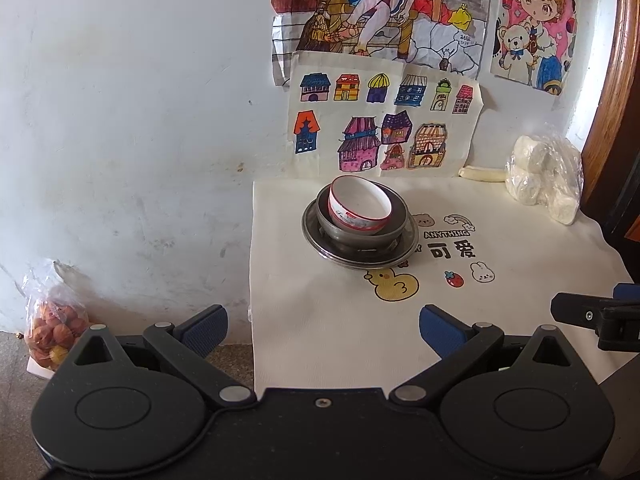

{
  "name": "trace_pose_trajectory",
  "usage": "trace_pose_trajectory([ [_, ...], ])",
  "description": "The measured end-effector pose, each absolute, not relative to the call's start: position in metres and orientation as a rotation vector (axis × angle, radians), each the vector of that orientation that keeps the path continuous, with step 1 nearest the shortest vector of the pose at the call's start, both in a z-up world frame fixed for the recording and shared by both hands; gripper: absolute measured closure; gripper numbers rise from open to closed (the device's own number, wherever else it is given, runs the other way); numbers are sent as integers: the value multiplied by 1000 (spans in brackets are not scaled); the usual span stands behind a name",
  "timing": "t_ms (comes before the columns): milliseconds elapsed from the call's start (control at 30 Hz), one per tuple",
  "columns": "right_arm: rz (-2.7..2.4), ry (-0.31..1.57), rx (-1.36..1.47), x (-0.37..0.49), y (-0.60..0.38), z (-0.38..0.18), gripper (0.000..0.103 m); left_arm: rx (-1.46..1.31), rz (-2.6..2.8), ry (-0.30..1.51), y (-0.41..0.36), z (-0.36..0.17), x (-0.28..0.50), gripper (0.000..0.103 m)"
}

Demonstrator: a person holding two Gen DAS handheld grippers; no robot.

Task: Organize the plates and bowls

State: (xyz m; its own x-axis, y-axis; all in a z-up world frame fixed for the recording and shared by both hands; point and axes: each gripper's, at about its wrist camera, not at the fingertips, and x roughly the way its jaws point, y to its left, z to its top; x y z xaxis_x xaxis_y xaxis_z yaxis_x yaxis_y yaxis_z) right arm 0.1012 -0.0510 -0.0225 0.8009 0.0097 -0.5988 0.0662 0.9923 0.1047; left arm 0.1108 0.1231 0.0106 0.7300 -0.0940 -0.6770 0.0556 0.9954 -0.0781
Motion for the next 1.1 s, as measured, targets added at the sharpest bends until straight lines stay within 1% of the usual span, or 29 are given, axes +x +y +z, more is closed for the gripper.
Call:
trace_pose_trajectory([
  [1100, -11, 688, 124, 130, -55, -32, 0, -71, -97, 802, 120, 0, 138, 1],
])
